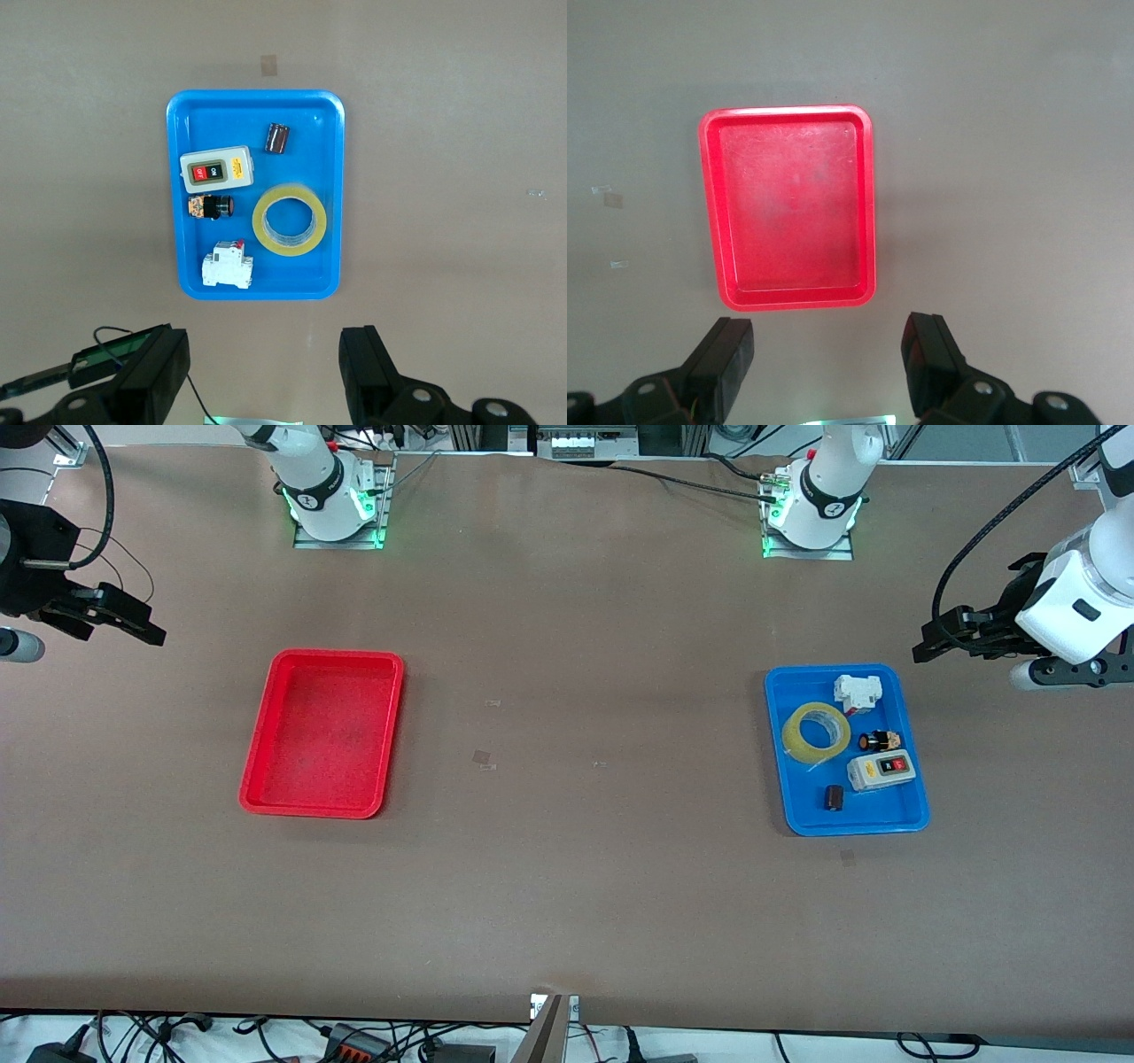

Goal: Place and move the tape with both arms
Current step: 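Reach the left gripper down toward the yellow tape roll in the blue tray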

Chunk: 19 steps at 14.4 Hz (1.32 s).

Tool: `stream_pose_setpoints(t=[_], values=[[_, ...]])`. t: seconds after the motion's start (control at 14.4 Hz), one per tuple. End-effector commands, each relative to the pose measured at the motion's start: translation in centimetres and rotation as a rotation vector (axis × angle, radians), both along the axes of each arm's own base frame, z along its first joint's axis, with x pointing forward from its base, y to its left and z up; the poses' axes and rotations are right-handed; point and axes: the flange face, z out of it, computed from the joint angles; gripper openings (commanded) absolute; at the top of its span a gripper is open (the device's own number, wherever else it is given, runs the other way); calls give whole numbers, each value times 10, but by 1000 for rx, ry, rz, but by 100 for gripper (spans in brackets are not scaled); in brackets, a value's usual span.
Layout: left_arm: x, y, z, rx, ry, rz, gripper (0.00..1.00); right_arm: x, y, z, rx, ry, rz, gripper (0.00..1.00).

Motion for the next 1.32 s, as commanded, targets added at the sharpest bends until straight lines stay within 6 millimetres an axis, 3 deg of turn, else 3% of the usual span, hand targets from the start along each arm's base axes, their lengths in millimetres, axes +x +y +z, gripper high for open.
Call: stream_pose_setpoints(t=[0.0,0.28,0.84,1.11,1.25], values=[[-3,-2,2,-19,4,-16,100,-2,-2,6,13,-8,15,98],[-3,-3,1,-18,6,-10,100,-2,-1,6,13,-9,17,98],[-5,14,-35,-19,174,4,100,-2,-1,5,13,-6,18,98],[5,24,-79,-10,253,20,100,-2,-1,6,13,-8,18,98],[4,25,-111,-11,270,22,100,-2,-1,6,13,-8,18,98]])
